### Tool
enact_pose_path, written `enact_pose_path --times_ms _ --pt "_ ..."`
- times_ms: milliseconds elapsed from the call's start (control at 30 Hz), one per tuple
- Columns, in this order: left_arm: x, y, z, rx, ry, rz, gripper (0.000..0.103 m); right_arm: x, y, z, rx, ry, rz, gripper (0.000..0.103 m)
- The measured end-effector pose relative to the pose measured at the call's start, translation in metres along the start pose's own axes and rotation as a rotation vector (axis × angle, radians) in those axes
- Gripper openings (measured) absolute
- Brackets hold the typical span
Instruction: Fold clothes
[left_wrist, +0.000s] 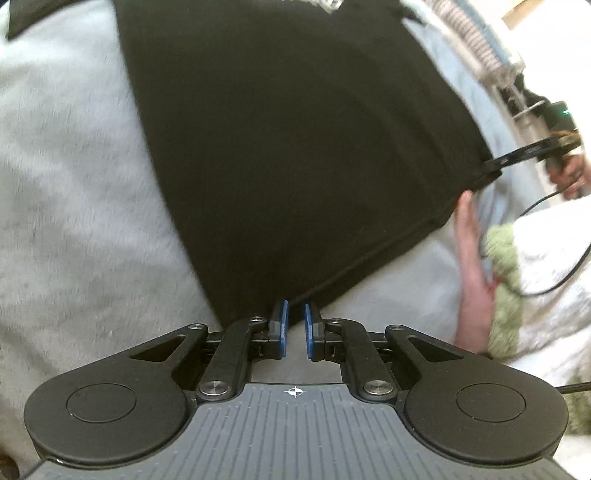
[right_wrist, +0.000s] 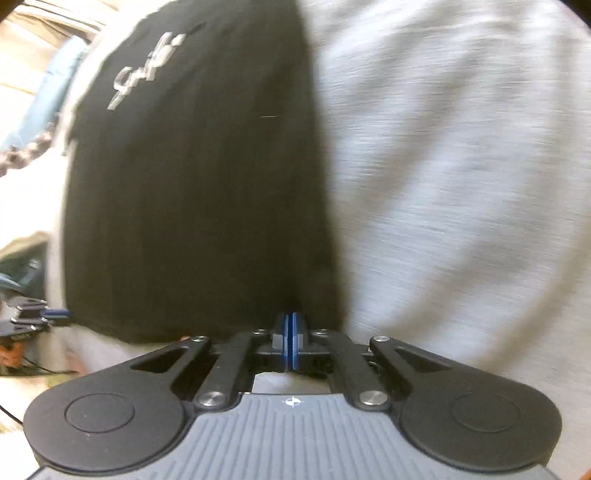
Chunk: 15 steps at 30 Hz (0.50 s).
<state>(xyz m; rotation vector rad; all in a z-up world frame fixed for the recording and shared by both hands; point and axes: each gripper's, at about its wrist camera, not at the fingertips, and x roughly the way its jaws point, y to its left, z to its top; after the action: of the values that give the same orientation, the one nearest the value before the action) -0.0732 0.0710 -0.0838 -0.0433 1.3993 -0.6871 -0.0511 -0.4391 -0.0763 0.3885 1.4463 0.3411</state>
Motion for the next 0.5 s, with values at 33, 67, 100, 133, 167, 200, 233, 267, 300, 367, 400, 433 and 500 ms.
enact_pose_path --times_ms 33,67,100,133,167,200,233,267,300,367,400,433,500 --pt "-0.001 0.002 0.001 0.0 0.007 -0.003 0.008 -0.002 0.001 0.002 -0.011 -0.005 -0.016 0.001" --pt "-0.001 0.003 0.001 0.0 0.014 -0.006 0.008 -0.003 0.002 0.004 -0.022 -0.01 -0.032 0.001" --pt "-0.002 0.005 0.002 -0.001 0.021 -0.01 0.008 -0.005 0.003 0.005 -0.032 -0.014 -0.047 0.002" --pt "-0.006 0.005 0.003 0.01 0.027 -0.013 0.008 -0.006 0.004 0.007 -0.043 -0.019 -0.063 0.002" --pt "-0.008 0.002 0.005 0.029 0.031 -0.018 0.008 -0.008 0.005 0.009 -0.054 -0.024 -0.079 0.002" --pt "-0.007 -0.003 0.008 0.049 0.034 -0.023 0.009 -0.01 0.006 0.011 -0.065 -0.029 -0.095 0.002" --pt "-0.006 -0.006 0.01 0.058 0.033 -0.023 0.009 -0.011 0.007 0.012 -0.075 -0.033 -0.111 0.003" --pt "-0.007 -0.005 0.008 0.057 0.03 -0.02 0.011 -0.013 0.008 0.014 -0.086 -0.038 -0.126 0.003" --pt "-0.01 -0.002 0.006 0.046 0.029 -0.018 0.013 -0.014 0.009 0.016 -0.097 -0.043 -0.142 0.003" --pt "-0.014 0.006 -0.007 0.008 0.035 -0.008 0.013 -0.018 0.011 0.019 -0.119 -0.052 -0.174 0.003" --pt "-0.019 0.012 -0.015 -0.017 0.039 -0.001 0.013 -0.019 0.012 0.021 -0.129 -0.057 -0.19 0.001" --pt "-0.024 0.016 -0.023 -0.039 0.043 0.003 0.013 -0.021 0.019 0.025 -0.144 -0.07 -0.183 0.0" --pt "-0.034 0.017 -0.032 -0.048 0.041 0.015 0.013 -0.023 0.034 0.032 -0.176 -0.099 -0.162 0.002"
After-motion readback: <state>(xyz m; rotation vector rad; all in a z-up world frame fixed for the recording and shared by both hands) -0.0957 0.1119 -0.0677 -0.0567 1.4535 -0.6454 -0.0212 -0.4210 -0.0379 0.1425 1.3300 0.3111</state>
